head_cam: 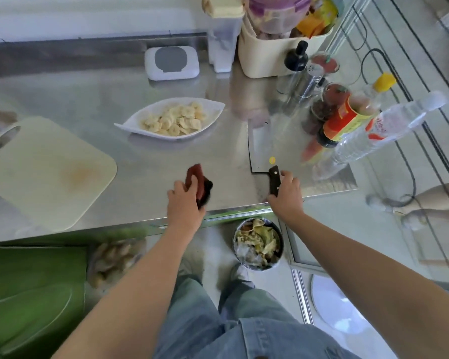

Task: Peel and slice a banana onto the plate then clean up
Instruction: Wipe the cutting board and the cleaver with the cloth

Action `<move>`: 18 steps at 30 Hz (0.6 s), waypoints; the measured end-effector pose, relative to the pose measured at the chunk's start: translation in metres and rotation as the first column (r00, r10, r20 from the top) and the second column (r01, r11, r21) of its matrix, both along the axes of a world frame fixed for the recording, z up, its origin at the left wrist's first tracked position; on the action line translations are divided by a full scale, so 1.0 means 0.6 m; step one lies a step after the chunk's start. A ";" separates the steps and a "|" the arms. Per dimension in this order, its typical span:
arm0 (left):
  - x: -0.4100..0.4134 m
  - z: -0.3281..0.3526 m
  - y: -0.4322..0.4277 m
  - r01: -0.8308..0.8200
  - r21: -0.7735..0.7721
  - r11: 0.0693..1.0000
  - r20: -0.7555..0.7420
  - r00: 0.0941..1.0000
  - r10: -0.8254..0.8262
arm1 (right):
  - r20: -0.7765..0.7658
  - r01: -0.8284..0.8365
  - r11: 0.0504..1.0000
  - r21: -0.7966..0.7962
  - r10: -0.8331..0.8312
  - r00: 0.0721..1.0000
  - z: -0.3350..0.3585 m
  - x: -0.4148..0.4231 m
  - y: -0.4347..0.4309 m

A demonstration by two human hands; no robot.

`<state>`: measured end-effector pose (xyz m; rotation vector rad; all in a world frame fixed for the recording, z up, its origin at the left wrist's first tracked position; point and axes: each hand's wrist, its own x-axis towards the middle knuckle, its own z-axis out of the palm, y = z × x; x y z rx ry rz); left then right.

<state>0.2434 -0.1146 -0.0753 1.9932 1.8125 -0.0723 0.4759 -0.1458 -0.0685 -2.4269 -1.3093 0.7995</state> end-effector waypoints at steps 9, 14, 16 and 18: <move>0.018 0.018 0.012 -0.303 0.158 0.940 0.298 0.922 0.247 | -0.235 0.133 0.991 0.022 -0.124 0.964 0.040 0.084 -0.025; 0.049 0.006 0.019 -0.402 0.026 0.915 0.097 0.912 0.398 | -0.330 0.245 0.967 0.062 -0.212 0.920 0.051 0.123 -0.062; 0.089 -0.003 0.008 -0.260 0.045 0.965 0.142 0.958 0.251 | -0.342 0.271 0.961 0.054 -0.237 0.909 0.048 0.138 -0.074; 0.140 -0.006 -0.009 -0.084 0.045 0.995 0.224 0.972 0.072 | -0.357 0.285 0.957 0.054 -0.248 0.901 0.046 0.151 -0.085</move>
